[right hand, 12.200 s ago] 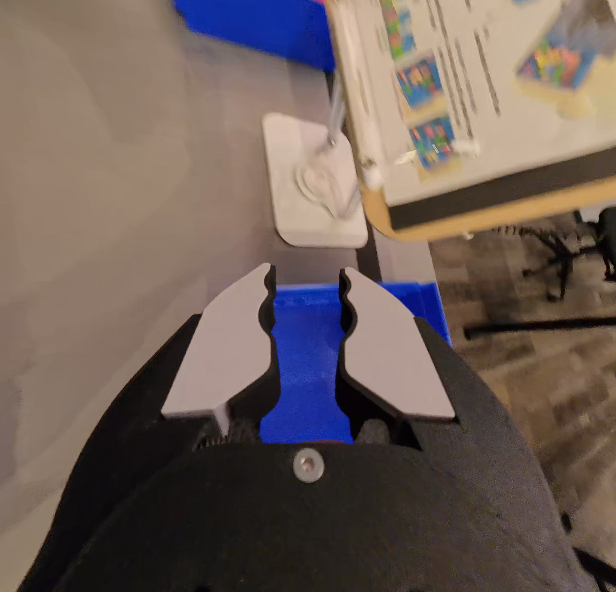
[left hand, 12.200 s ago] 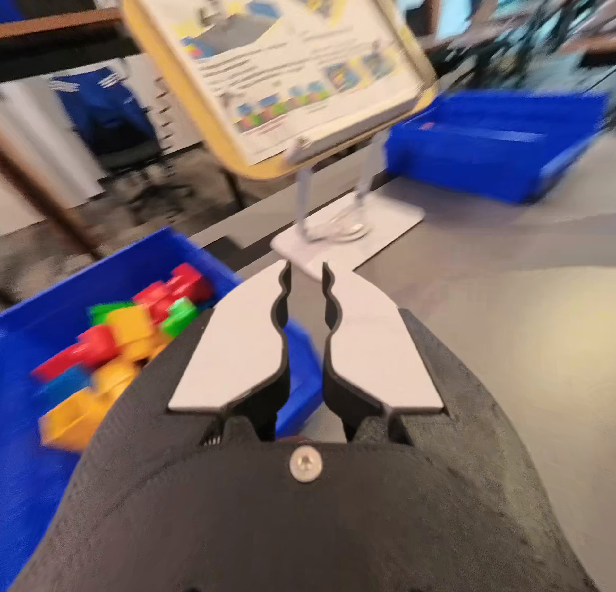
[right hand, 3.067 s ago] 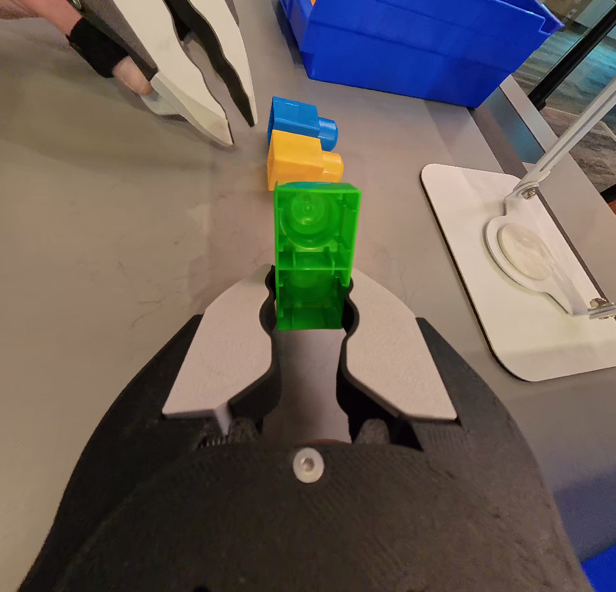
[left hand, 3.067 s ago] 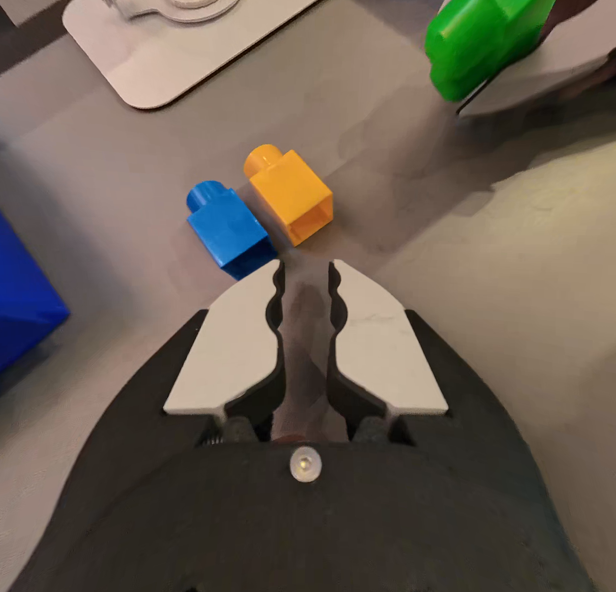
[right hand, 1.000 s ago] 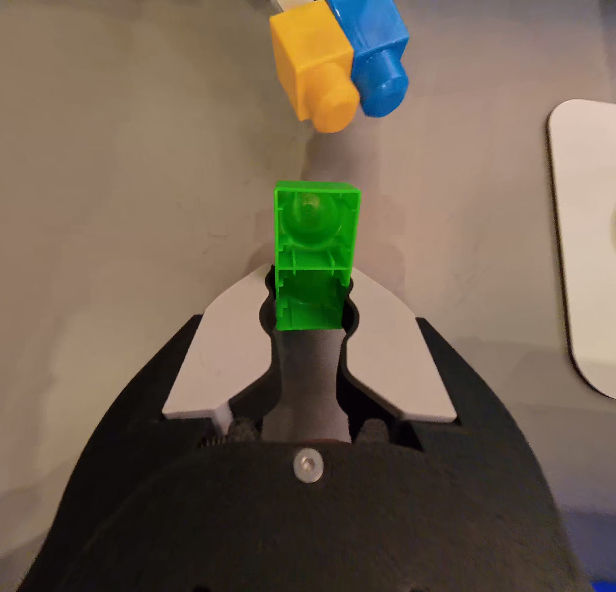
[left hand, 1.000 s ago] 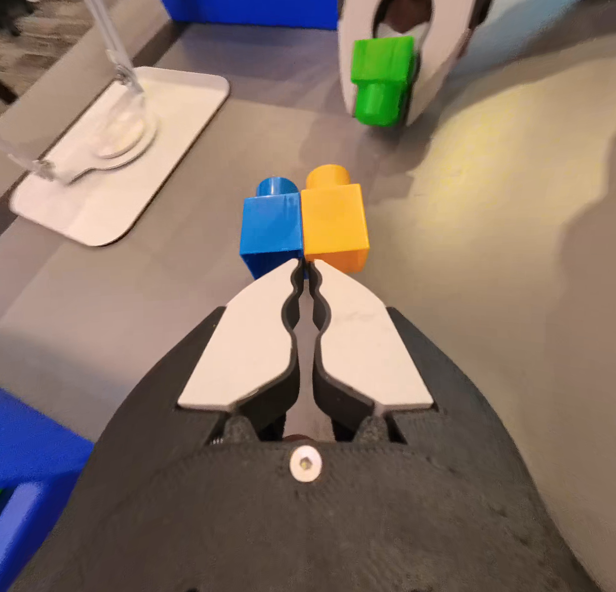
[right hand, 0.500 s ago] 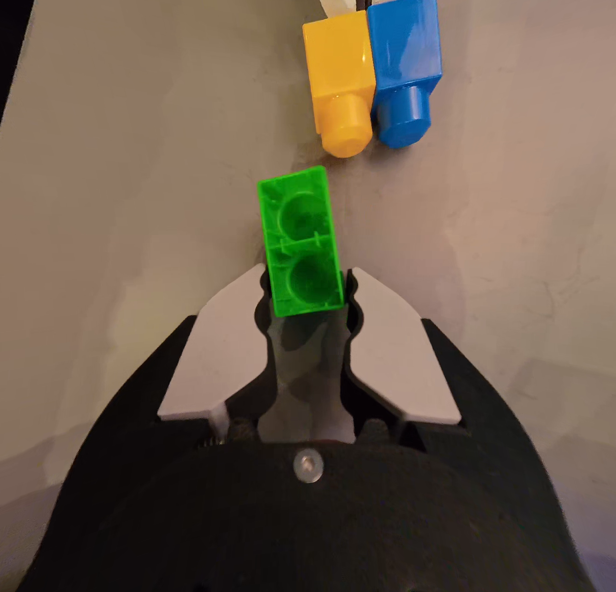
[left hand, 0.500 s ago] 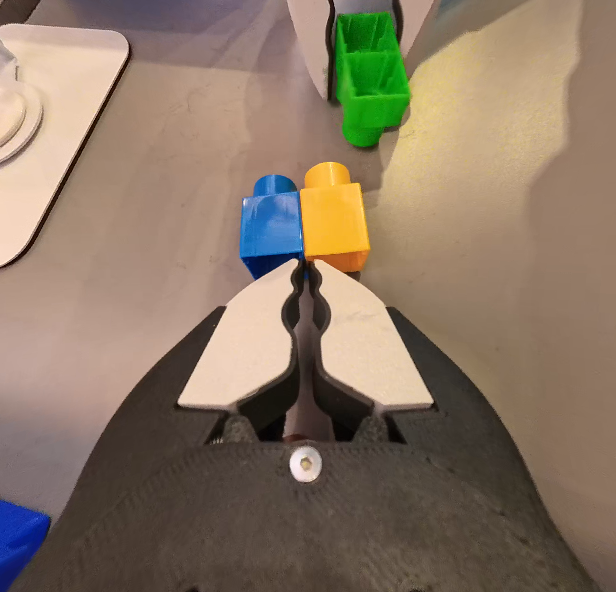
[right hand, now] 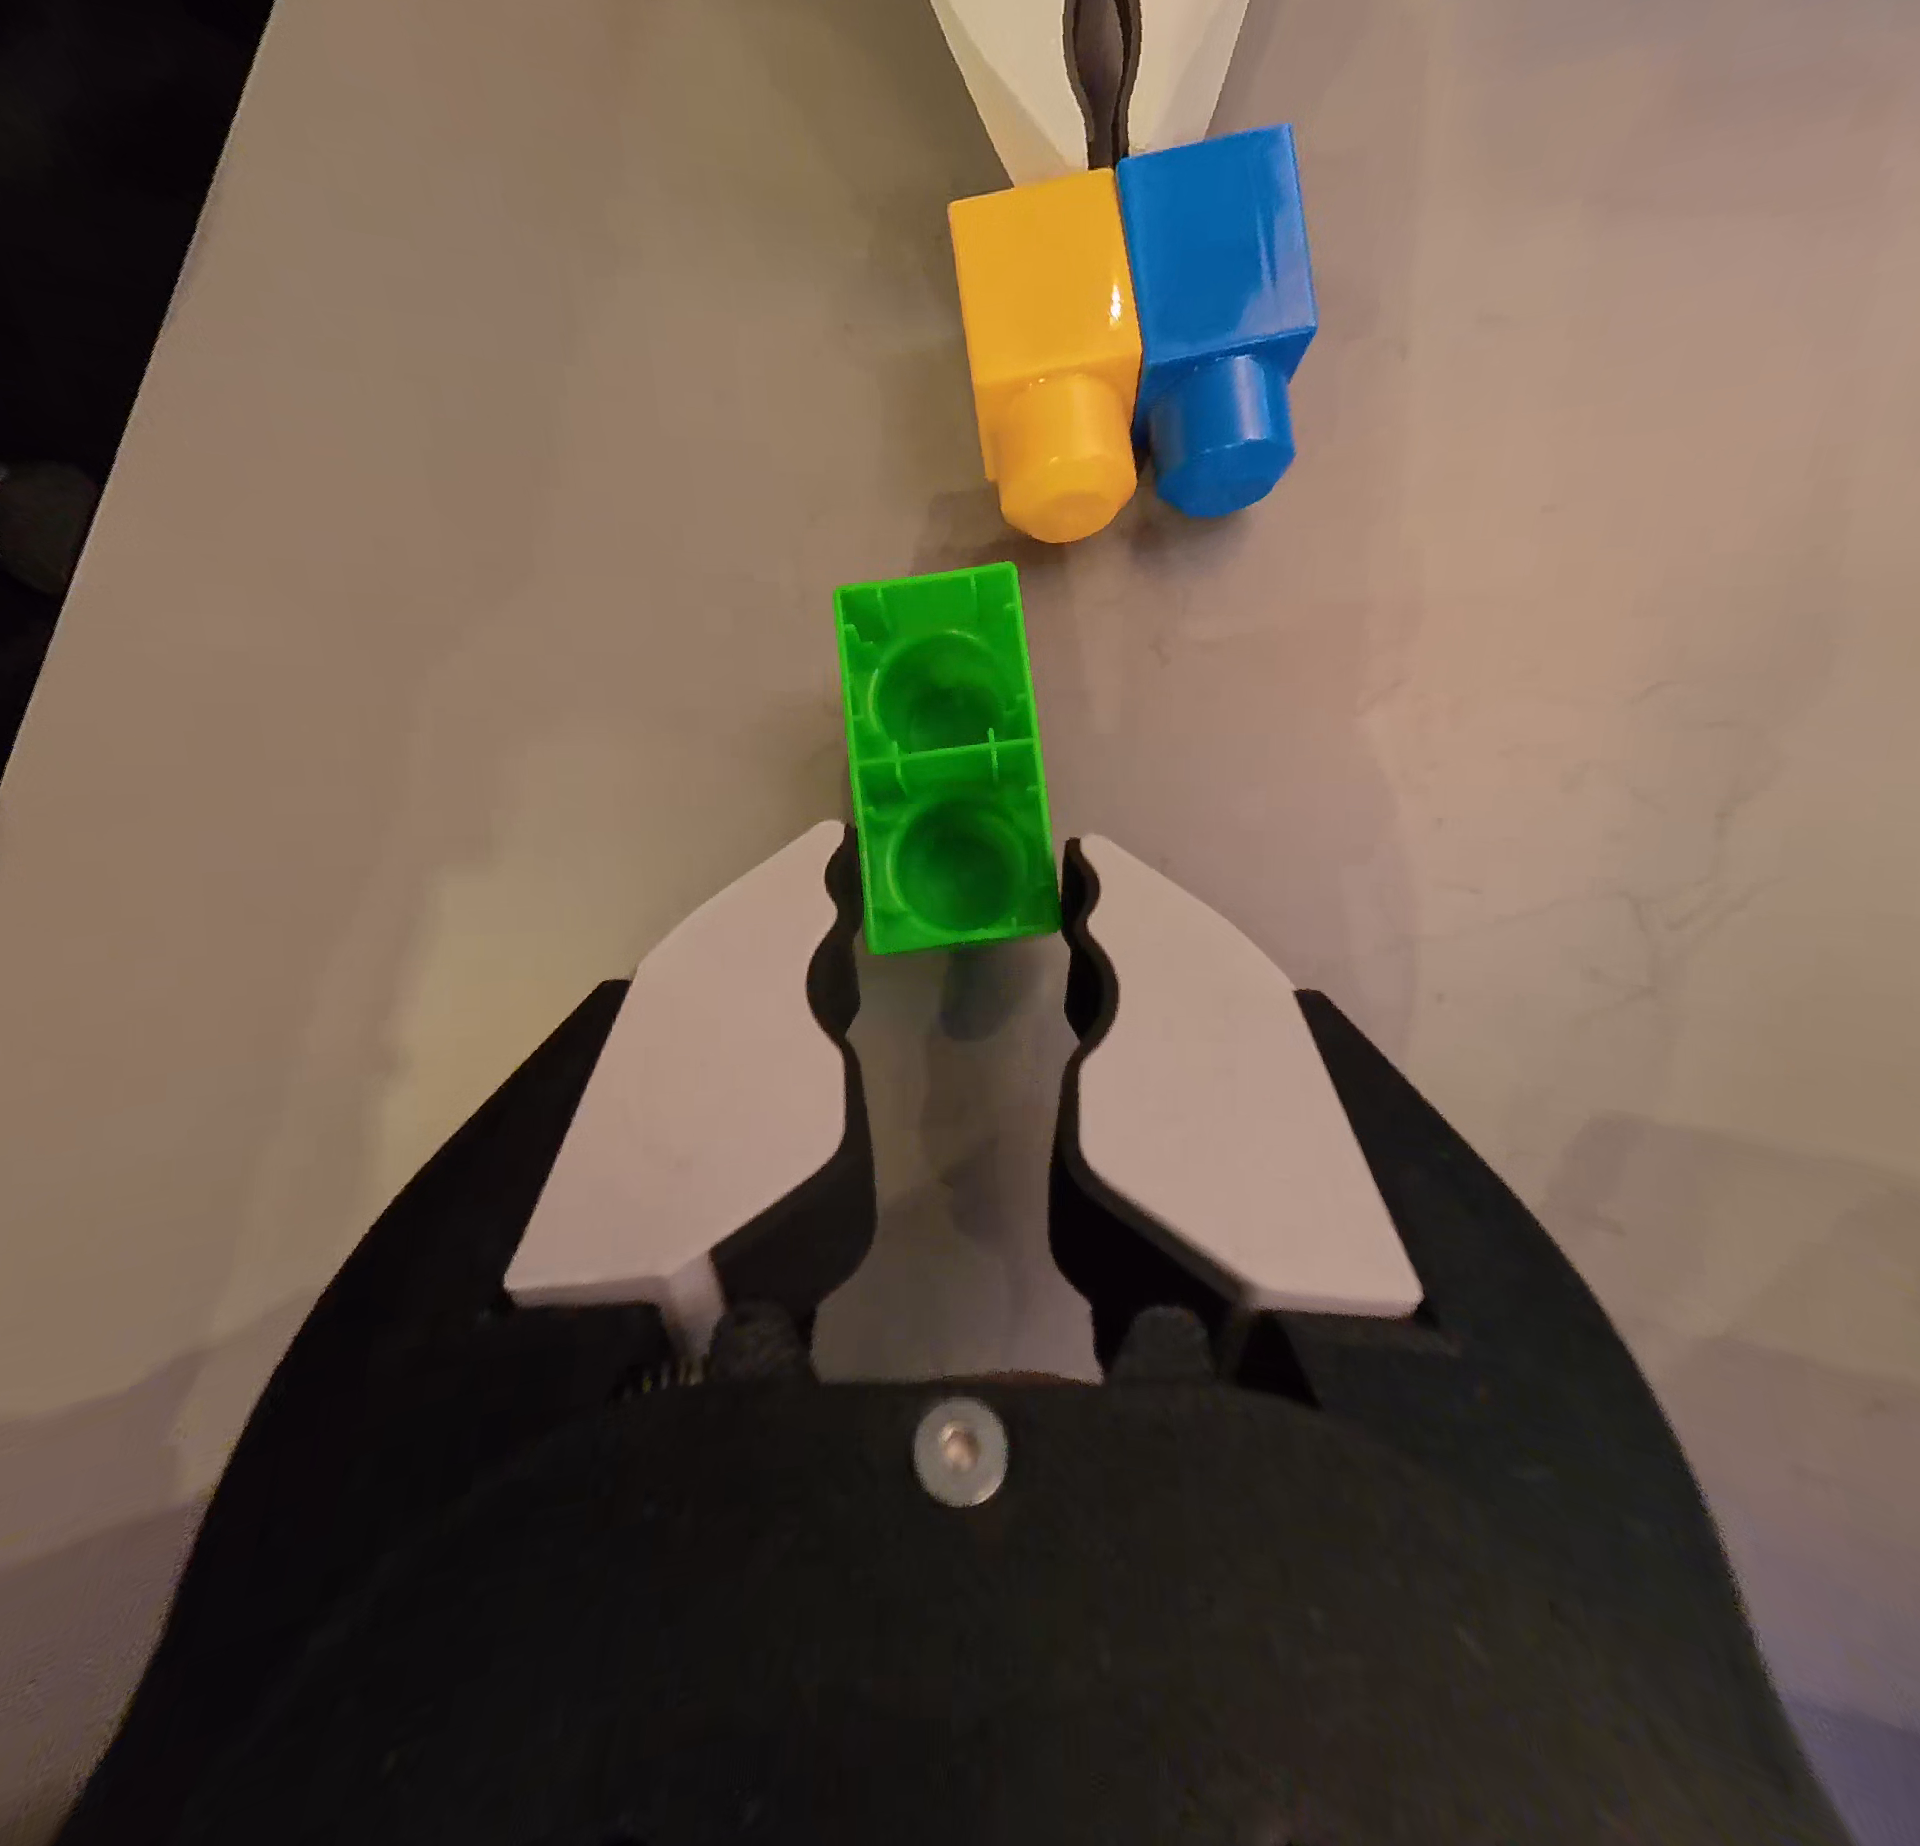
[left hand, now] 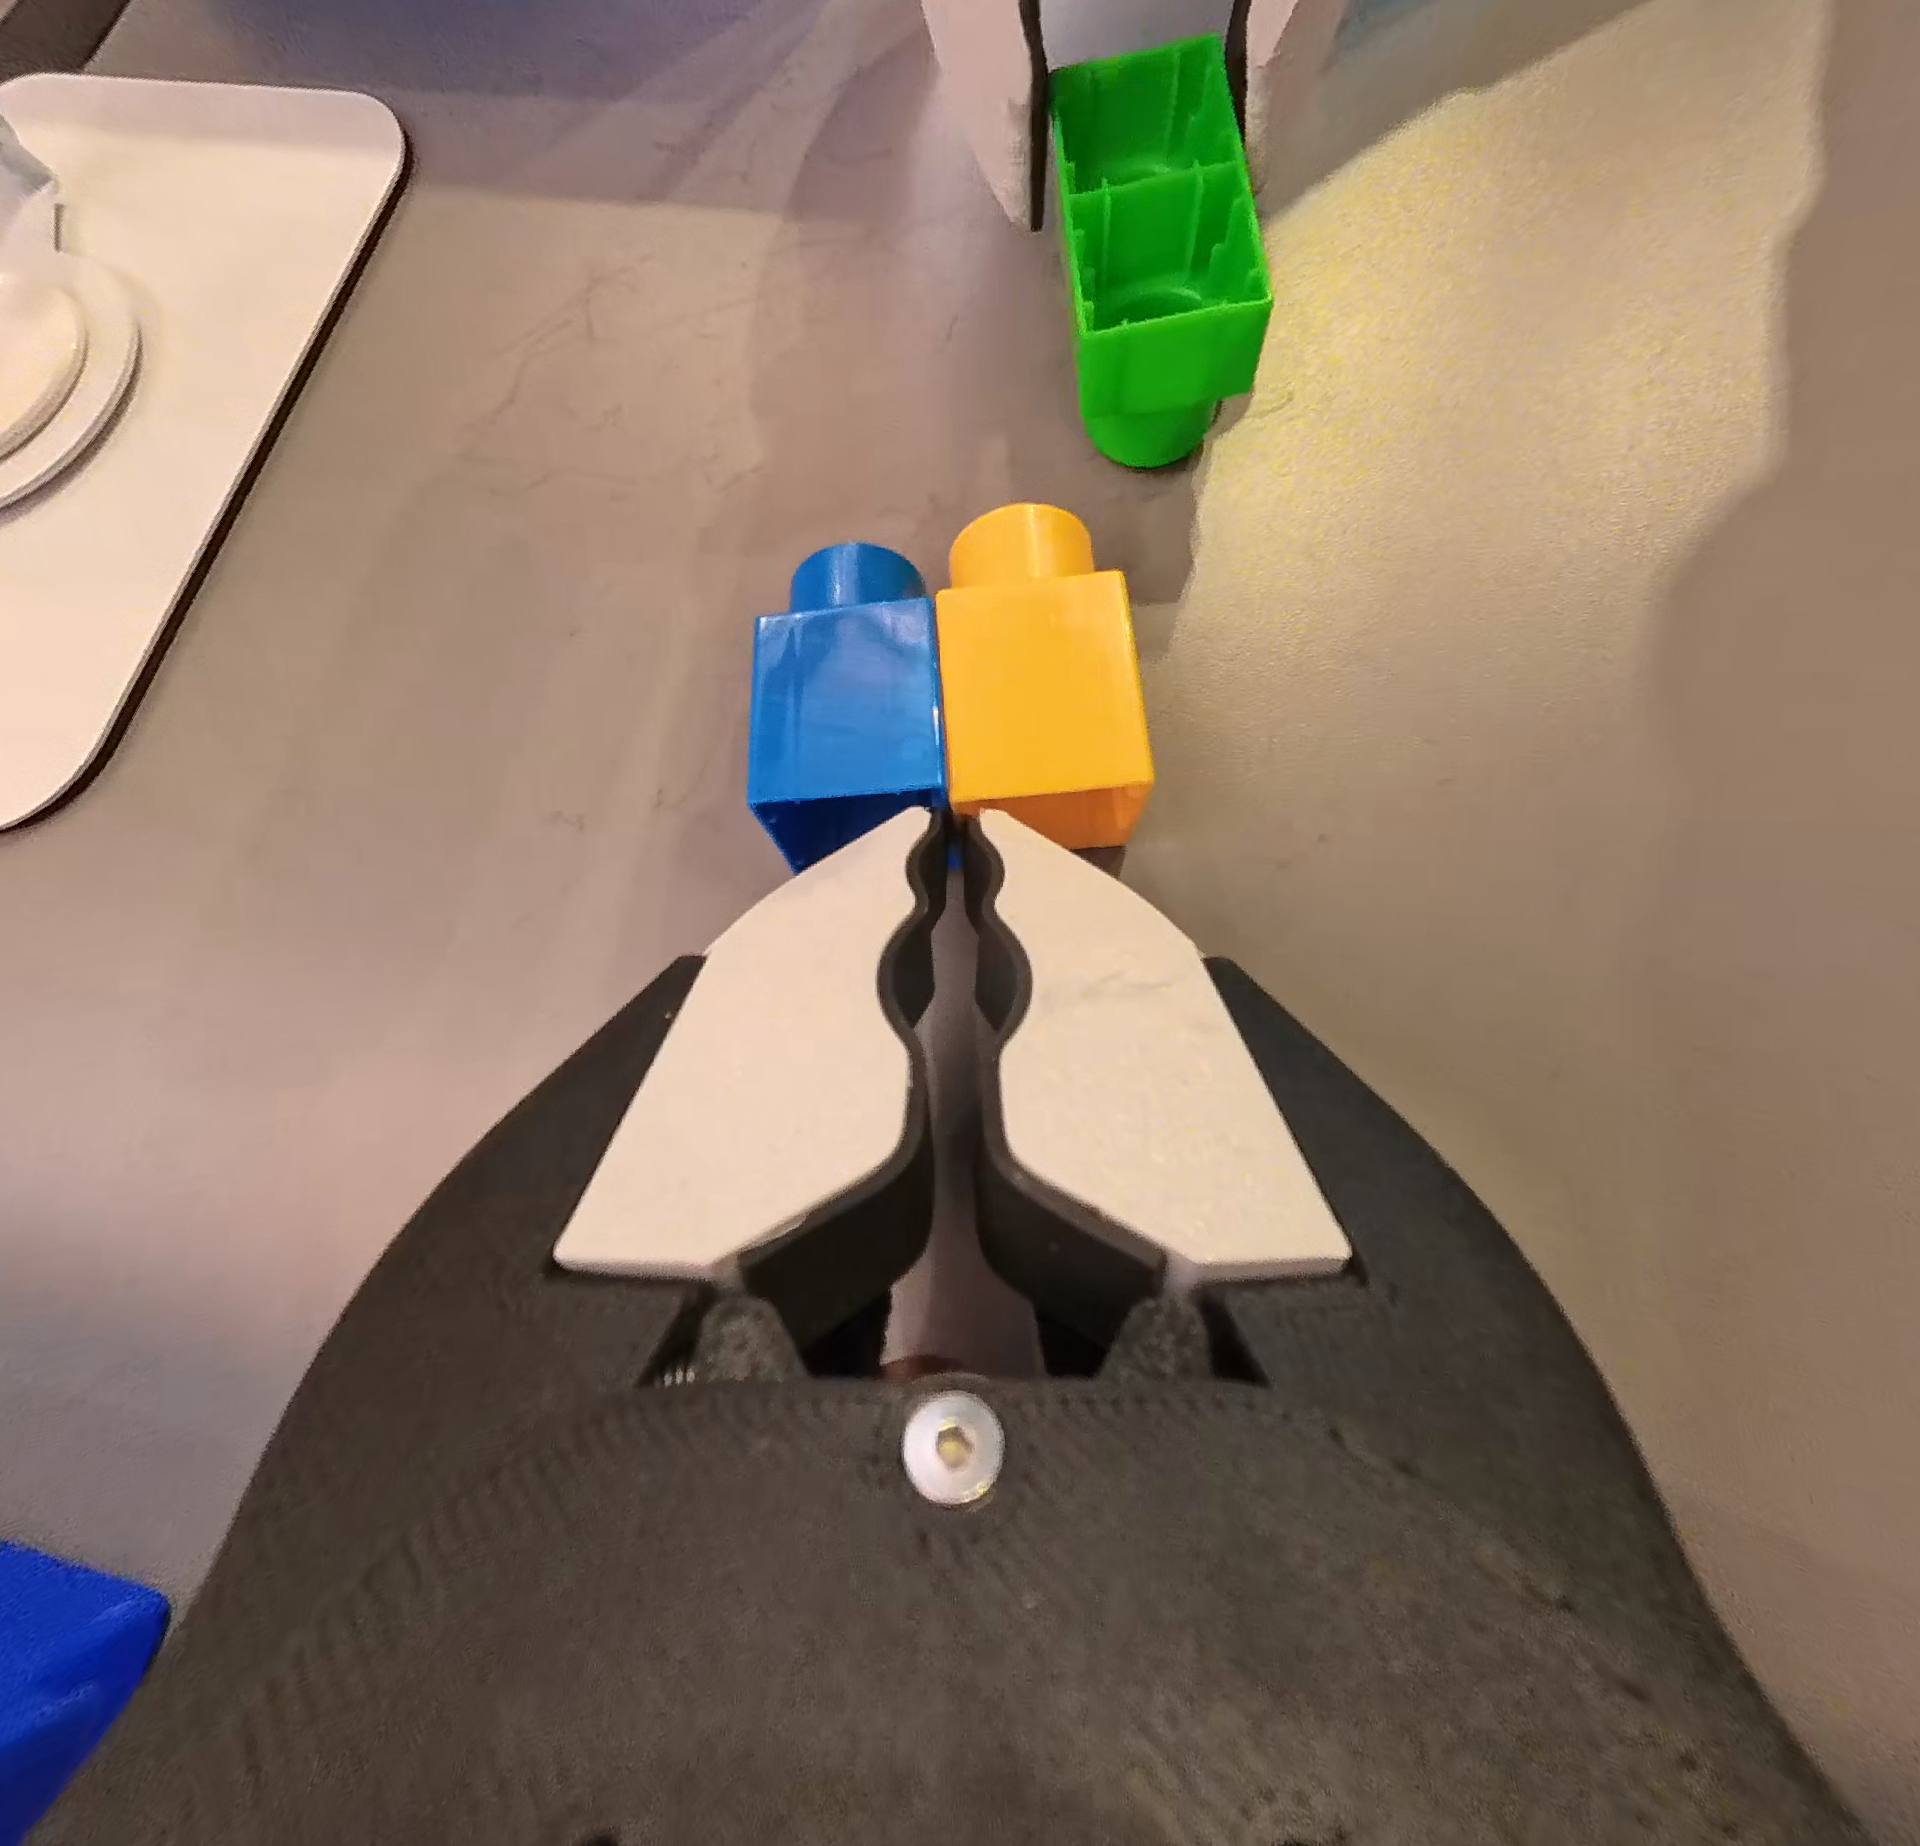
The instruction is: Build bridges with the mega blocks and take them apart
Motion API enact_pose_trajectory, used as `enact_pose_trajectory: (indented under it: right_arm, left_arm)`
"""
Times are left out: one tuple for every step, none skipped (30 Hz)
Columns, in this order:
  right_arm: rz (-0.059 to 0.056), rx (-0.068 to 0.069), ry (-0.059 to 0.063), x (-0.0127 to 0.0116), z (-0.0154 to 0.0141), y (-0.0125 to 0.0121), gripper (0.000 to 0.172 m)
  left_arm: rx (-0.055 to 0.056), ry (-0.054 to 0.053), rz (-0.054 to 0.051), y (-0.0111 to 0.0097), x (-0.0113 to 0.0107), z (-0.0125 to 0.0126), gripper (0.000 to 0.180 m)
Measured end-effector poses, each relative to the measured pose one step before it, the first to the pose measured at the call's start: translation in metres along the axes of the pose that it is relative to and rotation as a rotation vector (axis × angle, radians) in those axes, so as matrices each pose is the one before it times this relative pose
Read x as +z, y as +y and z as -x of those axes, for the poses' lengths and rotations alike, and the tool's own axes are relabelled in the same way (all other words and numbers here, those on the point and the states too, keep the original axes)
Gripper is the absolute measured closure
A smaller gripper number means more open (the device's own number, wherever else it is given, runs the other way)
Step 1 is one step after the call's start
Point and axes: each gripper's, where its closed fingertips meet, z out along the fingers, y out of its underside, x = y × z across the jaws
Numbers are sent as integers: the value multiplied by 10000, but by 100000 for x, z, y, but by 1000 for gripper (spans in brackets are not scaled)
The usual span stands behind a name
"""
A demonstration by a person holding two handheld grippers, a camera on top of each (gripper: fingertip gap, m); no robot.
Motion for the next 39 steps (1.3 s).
enact_pose_trajectory:
  right_arm:
    - [-62, -12, -14, 53, 9, -60, 135]
    - [-4, 37, -24, 16, 4, -26, 135]
    - [54, -18, 20, -54, -18, 14, 135]
    - [57, -82, 173, -154, -191, -19, 135]
    - [34, -93, 264, -282, -317, -101, 135]
    - [-62, -118, 427, -419, -512, -290, 135]
    - [-101, -146, 633, -488, -750, -366, 135]
    - [59, -181, 708, -387, -802, -200, 135]
    - [209, -286, 860, -230, -907, 8, 135]
    - [302, -363, 995, -82, -976, 148, 135]
    - [430, -405, 721, 148, -467, 336, 135]
    - [458, -451, 546, 296, -87, 403, 135]
    - [433, -430, 625, 339, -127, 345, 135]
    - [384, -445, 552, 356, -23, 260, 135]
    - [410, -428, 268, 350, 310, 246, 135]
    - [301, -302, 152, 254, 312, 120, 135]
    - [125, -112, 5, 140, 356, -90, 135]
    - [24, -89, -268, 61, 688, -199, 135]
    - [58, -137, -88, -34, 454, -129, 135]
    - [189, -183, 61, -85, 245, 48, 135]
    - [192, -165, 67, -118, 216, 78, 134]
    - [31, -90, -18, -194, 267, -85, 133]
    - [-191, 47, -195, -295, 406, -332, 132]
    - [-268, 225, -349, -330, 481, -433, 131]
    - [-99, 195, -211, -272, 270, -199, 128]
    - [157, -6, -132, -186, 238, 148, 123]
    - [204, -71, -159, -153, 328, 250, 122]
    - [-42, -5, -266, -266, 417, 6, 120]
    - [-292, 197, -479, -434, 501, -170, 119]
    - [-524, 453, -763, -612, 594, -368, 119]
    - [-750, 554, -827, -777, 415, -621, 119]
    - [-840, 595, -624, -859, -79, -781, 121]
    - [-650, 613, -443, -776, -512, -603, 123]
    - [-404, 581, -486, -597, -533, -376, 123]
    - [-248, 472, -475, -397, -556, -243, 125]
    - [-169, 369, -264, -195, -792, -187, 126]
    - [-110, 372, -275, 31, -739, -169, 126]
    - [-59, 304, -318, 232, -526, -170, 126]
    - [-62, 214, -160, 304, -584, -185, 127]
  left_arm:
    - [-2, -11, -9, 2, -19, 38, 178]
    - [2, 12, -4, 8, -11, -11, 178]
    - [11, 8, -7, -9, -11, -10, 178]
    - [3, 5, -6, -8, -11, -12, 178]
    - [1, 11, -3, 3, -5, -12, 178]
    - [-3, -1, -6, -2, -15, 13, 178]
    - [-11, -16, -8, 3, -21, 28, 178]
    - [-16, -16, -8, -4, -12, 33, 178]
    - [-21, -19, 13, 17, -2, 49, 178]
    - [-23, -15, 25, 40, 12, 48, 178]
    - [-12, 6, -3, -4, 6, 4, 178]
    - [-8, 0, 2, 8, -5, 16, 178]
    - [-15, -1, 10, 13, 11, 8, 178]
    - [-1, -2, 0, -7, 9, 9, 178]
    - [2, 5, 1, -6, 7, -7, 178]
    - [-1, 0, 1, 1, 1, 9, 178]
    - [-5, -1, 1, 1, 1, 8, 178]
    - [3, -3, 3, 5, -6, -14, 178]
    - [7, -7, 6, 2, -3, -17, 178]
    - [-4, -8, 5, 7, -7, -12, 178]
    - [-13, -3, -2, 3, -2, 17, 178]
    - [-9, -7, 3, 3, 2, 22, 178]
    - [2, 4, 1, 1, 3, 16, 178]
    - [2, 24, -2, -3, 4, -20, 178]
    - [-2, 10, 2, -18, 22, -9, 178]
    - [1, -4, 3, -10, 14, 13, 178]
    - [-2, 8, 4, -1, 4, -14, 178]
    - [8, -3, -1, -15, -1, -1, 178]
    - [12, -12, 8, 4, -3, 3, 178]
    - [-2, -4, 3, 25, -24, 9, 178]
    - [-12, 6, -2, 11, -9, 7, 178]
    - [-11, 7, -6, 6, -7, 6, 178]
    - [-9, 1, 2, -4, 25, 18, 178]
    - [-5, -5, 2, -19, 10, 21, 178]
    - [1, 3, 4, -16, 19, -9, 178]
    - [4, 3, 2, -17, 18, -16, 178]
    - [7, -8, 9, -16, 5, -7, 178]
    - [0, -16, 10, 0, 5, 7, 178]
    - [-10, -9, 2, 9, -9, 6, 178]
